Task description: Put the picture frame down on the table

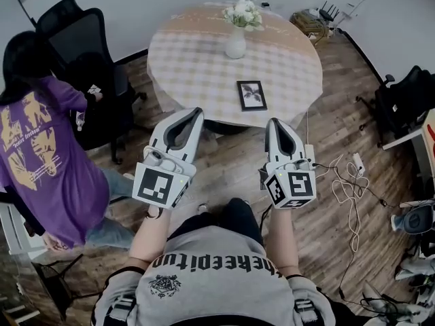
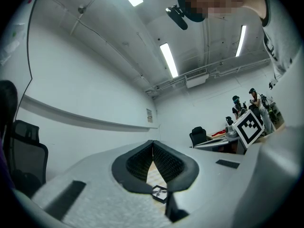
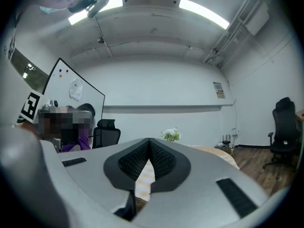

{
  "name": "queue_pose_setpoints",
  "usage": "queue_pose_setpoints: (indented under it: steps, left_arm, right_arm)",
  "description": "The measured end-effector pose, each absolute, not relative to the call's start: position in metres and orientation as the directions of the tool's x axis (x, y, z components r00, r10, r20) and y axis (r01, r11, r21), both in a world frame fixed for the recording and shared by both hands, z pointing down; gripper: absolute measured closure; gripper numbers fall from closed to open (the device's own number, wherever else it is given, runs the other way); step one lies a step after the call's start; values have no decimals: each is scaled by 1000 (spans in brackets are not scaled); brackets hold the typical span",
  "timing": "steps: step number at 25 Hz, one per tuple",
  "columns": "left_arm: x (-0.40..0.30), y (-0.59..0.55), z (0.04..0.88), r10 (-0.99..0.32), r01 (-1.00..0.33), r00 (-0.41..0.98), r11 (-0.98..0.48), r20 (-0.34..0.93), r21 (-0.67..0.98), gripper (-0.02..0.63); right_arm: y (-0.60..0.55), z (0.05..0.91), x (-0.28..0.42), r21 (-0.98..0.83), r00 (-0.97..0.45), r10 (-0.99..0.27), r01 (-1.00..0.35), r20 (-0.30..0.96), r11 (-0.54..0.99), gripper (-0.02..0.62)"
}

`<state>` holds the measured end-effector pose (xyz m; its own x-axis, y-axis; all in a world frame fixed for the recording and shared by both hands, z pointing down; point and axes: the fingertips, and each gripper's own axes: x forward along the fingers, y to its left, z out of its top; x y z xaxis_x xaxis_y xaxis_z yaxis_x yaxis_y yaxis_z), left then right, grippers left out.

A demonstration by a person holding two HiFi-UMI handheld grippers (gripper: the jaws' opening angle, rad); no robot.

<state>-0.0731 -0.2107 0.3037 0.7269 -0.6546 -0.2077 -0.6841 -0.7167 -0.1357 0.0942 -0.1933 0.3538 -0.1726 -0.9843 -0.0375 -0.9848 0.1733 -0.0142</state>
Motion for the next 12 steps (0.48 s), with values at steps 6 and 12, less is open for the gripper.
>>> queue_pose_setpoints:
  steps: [6,12]
  left_arm:
    - [-67,-197,294,-656,-689,722,-710,-221,-146,591]
    - [-56,-181,290,-666,-702,709,-697,-231,-143,591]
  right_arm:
    - [-175,338,98,-2,-185,-980,-983,-74,186,591]
    - [-154,330,105,9,-218,-972,-976,-86,218,591]
